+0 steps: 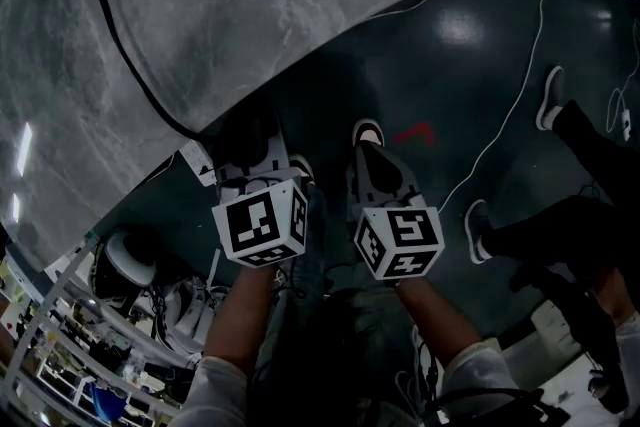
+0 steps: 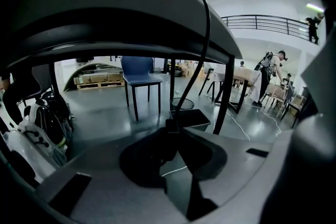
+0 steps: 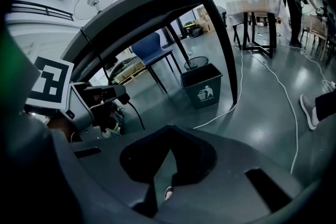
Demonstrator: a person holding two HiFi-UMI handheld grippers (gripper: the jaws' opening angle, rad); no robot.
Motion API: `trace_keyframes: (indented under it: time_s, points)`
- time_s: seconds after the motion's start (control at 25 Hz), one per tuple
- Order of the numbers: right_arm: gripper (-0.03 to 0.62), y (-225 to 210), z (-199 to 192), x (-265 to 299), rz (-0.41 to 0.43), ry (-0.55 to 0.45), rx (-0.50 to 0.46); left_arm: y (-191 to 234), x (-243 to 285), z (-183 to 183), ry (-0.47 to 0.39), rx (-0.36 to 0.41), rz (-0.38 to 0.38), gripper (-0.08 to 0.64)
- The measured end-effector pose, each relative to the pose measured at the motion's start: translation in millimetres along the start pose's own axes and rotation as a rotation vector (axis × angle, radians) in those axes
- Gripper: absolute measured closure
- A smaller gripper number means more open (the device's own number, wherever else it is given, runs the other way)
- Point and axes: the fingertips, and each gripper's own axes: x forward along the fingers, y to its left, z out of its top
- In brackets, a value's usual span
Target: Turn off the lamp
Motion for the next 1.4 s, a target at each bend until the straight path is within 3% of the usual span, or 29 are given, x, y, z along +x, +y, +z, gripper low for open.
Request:
trace_keyframes:
  time_s: [0.8,1.4]
  points:
    - [0.592,-0.8,-4.3,-2.7,0.005,0.015,-0.015,0.8,-3.3,3.4,-0.026,0.016,0.018,0.482]
    - [0.592,-0.3,-8.4,-3.9,0.004,0.018,-0.02,2.5,-11.7,13.3,-0.1,-0.01,0.017,0.479]
